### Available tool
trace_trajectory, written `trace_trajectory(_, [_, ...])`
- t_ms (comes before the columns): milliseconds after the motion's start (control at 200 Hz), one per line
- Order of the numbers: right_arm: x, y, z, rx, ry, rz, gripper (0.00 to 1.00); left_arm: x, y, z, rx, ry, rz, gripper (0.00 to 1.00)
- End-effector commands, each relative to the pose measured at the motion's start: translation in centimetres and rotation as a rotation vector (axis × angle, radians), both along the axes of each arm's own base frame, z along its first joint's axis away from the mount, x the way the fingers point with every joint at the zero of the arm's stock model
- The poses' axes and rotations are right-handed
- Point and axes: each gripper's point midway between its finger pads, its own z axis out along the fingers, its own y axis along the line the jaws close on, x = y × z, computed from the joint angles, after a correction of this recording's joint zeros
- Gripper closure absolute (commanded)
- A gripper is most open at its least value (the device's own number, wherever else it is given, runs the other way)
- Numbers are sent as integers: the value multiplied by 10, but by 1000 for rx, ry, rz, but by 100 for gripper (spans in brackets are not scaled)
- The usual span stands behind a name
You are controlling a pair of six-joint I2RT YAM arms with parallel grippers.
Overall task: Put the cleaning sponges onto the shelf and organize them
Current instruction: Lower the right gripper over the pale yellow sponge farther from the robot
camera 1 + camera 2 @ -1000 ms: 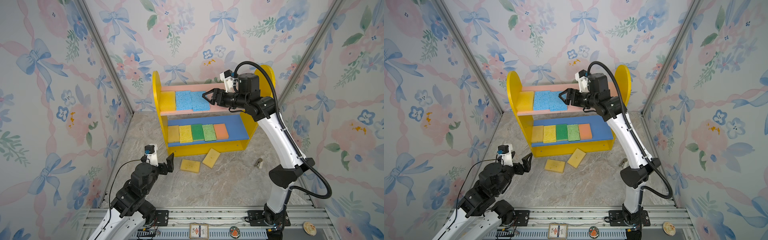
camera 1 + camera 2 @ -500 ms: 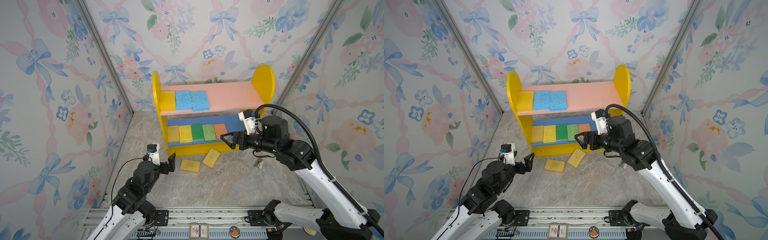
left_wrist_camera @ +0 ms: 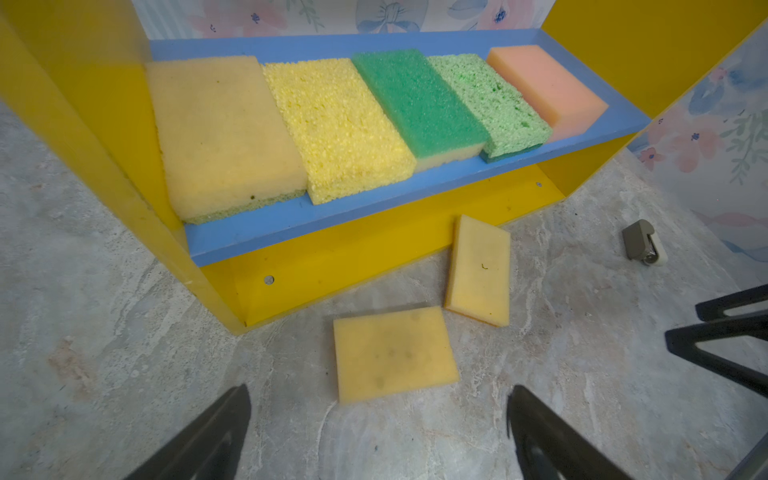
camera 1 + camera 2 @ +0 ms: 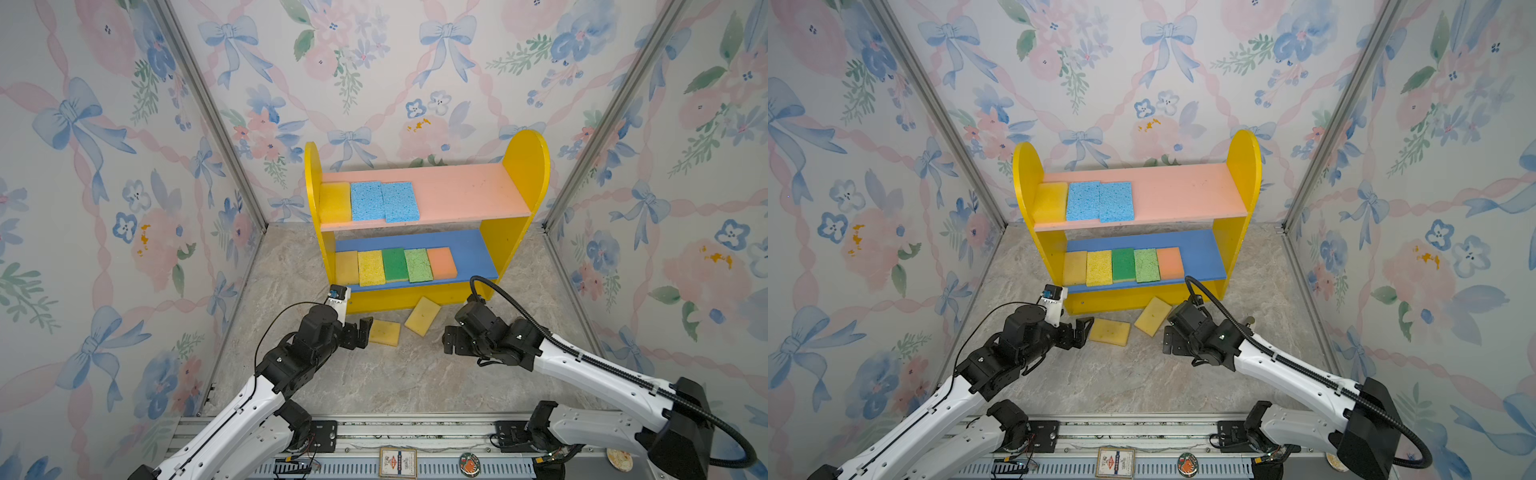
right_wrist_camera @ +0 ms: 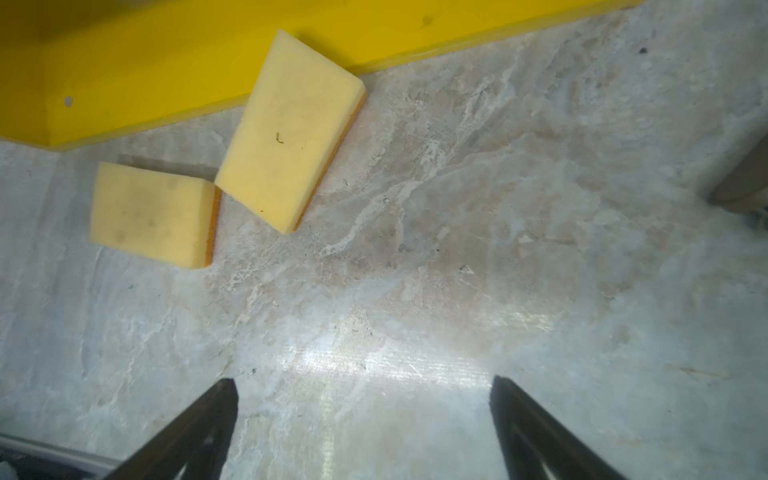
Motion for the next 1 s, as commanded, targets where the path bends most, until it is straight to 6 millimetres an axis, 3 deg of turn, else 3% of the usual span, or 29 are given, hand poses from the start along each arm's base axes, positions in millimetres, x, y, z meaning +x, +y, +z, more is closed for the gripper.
trace_trajectory(0, [31,24,11,43,-113,-144,3,1,6,14,9,-68,14,2])
trace_trajectory(345, [77,89,-19,86,-139,-174,3,-1,9,17,-10,-94,13,2])
trace_trajectory(365, [78,91,-28,64,-126,-173,3,-1,9,17,-10,-94,13,2])
trace_trajectory(675, [90,103,-58,-3,-92,-192,3,-3,7,21,-19,-107,-4,2])
trace_trajectory(995, [92,94,-79,-82,-88,-200,3,-3,7,23,-23,-113,-7,2])
